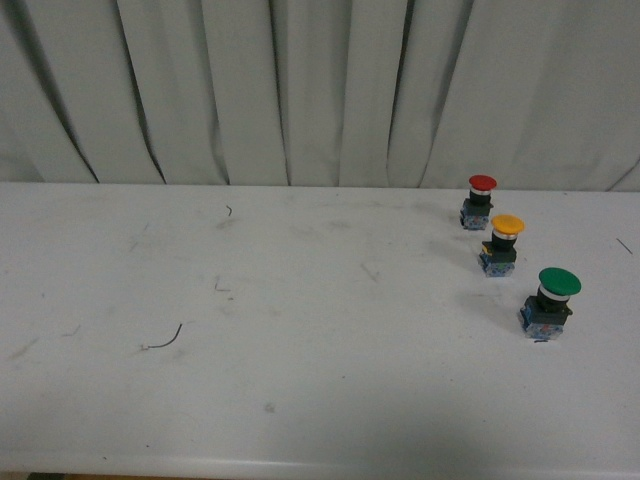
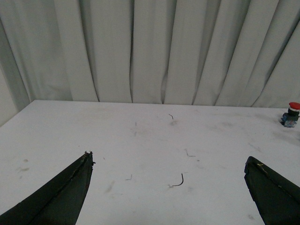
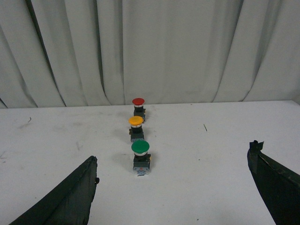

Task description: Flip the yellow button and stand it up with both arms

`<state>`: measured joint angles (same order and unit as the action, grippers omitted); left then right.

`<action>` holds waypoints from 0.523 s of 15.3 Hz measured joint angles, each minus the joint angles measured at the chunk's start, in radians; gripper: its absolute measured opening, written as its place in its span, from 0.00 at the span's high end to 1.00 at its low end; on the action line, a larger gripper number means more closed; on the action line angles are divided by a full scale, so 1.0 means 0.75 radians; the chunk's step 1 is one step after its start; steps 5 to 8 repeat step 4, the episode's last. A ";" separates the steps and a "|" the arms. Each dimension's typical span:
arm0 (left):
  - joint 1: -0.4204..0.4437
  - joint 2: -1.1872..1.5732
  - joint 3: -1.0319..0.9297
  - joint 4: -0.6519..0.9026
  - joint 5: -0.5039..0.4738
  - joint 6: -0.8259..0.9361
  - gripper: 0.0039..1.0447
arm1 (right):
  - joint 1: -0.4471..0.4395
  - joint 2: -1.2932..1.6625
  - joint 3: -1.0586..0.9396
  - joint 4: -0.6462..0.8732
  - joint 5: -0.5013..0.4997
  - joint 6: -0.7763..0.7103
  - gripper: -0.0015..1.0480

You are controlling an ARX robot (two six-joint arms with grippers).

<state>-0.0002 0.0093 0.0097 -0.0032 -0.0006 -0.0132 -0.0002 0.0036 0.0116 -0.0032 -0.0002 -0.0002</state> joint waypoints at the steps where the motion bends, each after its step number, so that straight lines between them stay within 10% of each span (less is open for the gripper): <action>1: 0.000 0.000 0.000 0.000 0.000 0.000 0.06 | 0.000 0.000 0.000 0.000 0.001 0.000 0.06; 8: 0.000 0.000 0.000 0.000 0.000 0.000 0.06 | 0.000 0.000 0.000 0.000 0.000 0.000 0.06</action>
